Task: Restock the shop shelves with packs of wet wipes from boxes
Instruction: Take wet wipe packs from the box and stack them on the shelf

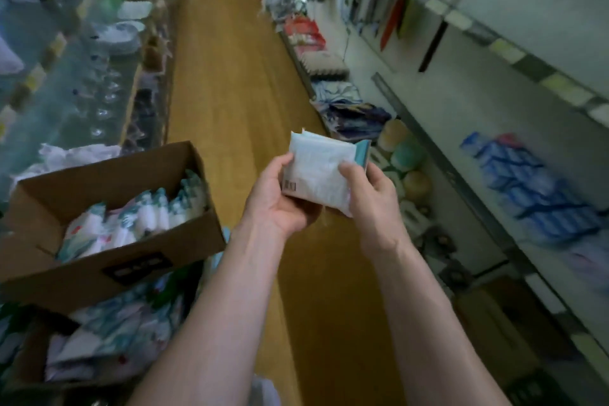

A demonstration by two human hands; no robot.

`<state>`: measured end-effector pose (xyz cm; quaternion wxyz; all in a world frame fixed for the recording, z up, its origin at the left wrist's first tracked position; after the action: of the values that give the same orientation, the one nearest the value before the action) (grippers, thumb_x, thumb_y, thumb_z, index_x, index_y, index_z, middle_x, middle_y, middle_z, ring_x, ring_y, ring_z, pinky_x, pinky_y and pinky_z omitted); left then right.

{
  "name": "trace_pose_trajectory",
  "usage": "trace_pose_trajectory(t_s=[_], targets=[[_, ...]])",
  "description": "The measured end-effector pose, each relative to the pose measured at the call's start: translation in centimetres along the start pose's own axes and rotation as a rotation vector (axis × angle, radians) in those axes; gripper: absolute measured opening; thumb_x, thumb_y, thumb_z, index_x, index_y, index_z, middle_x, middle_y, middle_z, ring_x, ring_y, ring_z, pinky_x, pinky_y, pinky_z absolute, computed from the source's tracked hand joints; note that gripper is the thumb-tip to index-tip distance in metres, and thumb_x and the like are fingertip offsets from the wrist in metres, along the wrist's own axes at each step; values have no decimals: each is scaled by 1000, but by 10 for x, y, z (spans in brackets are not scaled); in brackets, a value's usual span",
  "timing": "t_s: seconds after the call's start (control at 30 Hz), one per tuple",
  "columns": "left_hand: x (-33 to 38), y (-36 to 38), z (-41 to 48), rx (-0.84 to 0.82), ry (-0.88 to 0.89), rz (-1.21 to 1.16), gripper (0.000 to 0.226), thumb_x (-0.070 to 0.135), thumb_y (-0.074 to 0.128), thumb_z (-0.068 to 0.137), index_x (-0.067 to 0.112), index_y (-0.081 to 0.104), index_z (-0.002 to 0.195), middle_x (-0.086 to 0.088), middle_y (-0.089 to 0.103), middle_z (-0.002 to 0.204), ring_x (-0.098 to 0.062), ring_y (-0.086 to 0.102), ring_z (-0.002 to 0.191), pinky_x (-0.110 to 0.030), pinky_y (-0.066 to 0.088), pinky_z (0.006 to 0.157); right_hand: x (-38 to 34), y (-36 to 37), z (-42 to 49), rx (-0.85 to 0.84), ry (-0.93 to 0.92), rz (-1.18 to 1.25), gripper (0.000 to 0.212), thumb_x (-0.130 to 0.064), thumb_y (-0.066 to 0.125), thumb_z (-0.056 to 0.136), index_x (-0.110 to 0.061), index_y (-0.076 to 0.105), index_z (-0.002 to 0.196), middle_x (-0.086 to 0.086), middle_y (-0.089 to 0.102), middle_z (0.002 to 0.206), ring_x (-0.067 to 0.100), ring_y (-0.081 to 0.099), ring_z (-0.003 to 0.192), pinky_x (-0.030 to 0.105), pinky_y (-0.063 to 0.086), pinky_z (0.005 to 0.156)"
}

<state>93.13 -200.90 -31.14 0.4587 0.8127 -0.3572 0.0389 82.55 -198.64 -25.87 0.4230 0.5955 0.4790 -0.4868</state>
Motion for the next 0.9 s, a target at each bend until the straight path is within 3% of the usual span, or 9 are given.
trace_pose_trajectory(t_s=[0.13,0.3,0.47,0.57,0.63,0.8,0.9], targets=[[-70,52,-4,-51,-68,95,51,19,62,79,11,56,129,-20,69,108,-37,70,85,-48,57,64,-8,-92,-30,141,40,101,14,-24,49,97,-24,53,111,1,65,103,16,66,94,33,58,77],[-160,122,-19,-154,-109,191,40,18,58,87,9,58,125,-21,67,113,-38,64,103,-50,50,90,-23,-200,-70,302,-5,152,24,-26,49,96,-18,53,119,3,66,101,15,67,89,24,56,63],[-250,186,-36,-261,-220,302,36,17,55,89,4,58,122,-26,65,114,-39,63,100,-50,51,86,-27,-301,-109,511,-20,230,27,-28,50,96,-15,55,119,8,67,106,19,68,91,29,57,63],[-302,222,-46,-330,-303,372,39,15,56,88,3,56,125,-26,65,114,-40,63,102,-52,53,82,-31,-355,-133,623,-41,294,30,-29,51,96,-13,54,122,9,67,106,21,68,93,34,59,73],[-333,243,-50,-368,-351,398,38,14,59,87,3,56,124,-26,66,113,-40,63,103,-52,51,89,-34,-388,-148,692,-73,315,31,-29,52,96,-13,55,122,9,67,106,22,68,94,36,59,77],[-405,291,-56,-457,-449,462,34,17,66,83,4,59,113,-20,66,110,-35,63,101,-46,49,94,-37,-463,-174,877,-149,417,33,-32,53,96,-11,57,123,9,69,106,23,69,94,36,59,70],[-445,321,-56,-554,-519,469,35,18,68,73,4,64,105,-18,69,97,-31,65,91,-44,51,86,-40,-502,-181,945,-200,444,26,-31,53,96,-10,66,106,7,74,90,21,71,83,31,57,61]])
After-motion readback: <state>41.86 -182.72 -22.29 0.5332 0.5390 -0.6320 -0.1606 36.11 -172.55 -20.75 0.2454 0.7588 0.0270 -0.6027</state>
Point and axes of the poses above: each hand's wrist, its own z-axis towards the middle knuckle, its own y-axis out of the palm, x = y × z, the point moved 7 cm from there along z, towards the middle knuckle
